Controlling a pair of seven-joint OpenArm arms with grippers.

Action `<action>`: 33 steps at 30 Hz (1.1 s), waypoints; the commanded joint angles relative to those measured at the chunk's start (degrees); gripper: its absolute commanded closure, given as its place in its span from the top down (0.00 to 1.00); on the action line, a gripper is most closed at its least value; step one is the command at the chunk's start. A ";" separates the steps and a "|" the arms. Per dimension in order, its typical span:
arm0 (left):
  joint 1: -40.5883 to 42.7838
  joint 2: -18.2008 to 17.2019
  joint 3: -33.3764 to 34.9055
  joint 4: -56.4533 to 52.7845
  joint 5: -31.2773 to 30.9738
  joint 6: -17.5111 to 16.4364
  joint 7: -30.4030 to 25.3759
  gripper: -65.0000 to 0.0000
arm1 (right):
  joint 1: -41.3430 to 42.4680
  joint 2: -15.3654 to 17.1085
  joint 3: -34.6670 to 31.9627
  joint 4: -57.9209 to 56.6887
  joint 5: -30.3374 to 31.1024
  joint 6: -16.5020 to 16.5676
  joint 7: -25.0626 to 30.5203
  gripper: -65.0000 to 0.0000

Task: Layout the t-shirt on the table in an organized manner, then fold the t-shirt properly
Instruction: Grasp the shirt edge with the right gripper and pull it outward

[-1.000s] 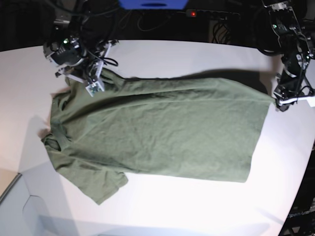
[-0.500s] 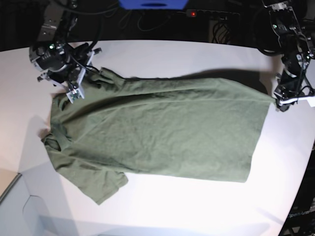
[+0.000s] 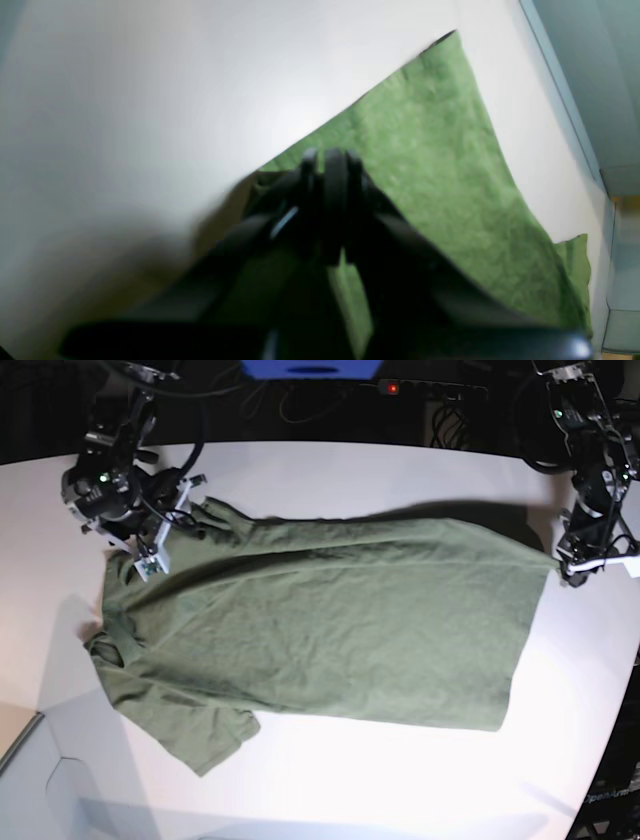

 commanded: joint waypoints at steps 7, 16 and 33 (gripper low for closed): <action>-0.33 -0.78 -0.31 1.22 -0.82 0.11 -0.79 0.00 | 0.58 0.14 0.05 -1.57 0.31 -0.03 2.60 0.51; -0.33 -0.78 -0.31 1.22 -0.82 0.11 -0.79 0.00 | -0.65 -0.03 -0.39 1.15 0.40 -0.03 2.08 0.00; -0.42 -0.78 -0.31 1.22 -0.82 0.11 -0.79 0.00 | -13.93 1.64 -17.53 10.12 0.66 -0.03 0.32 0.00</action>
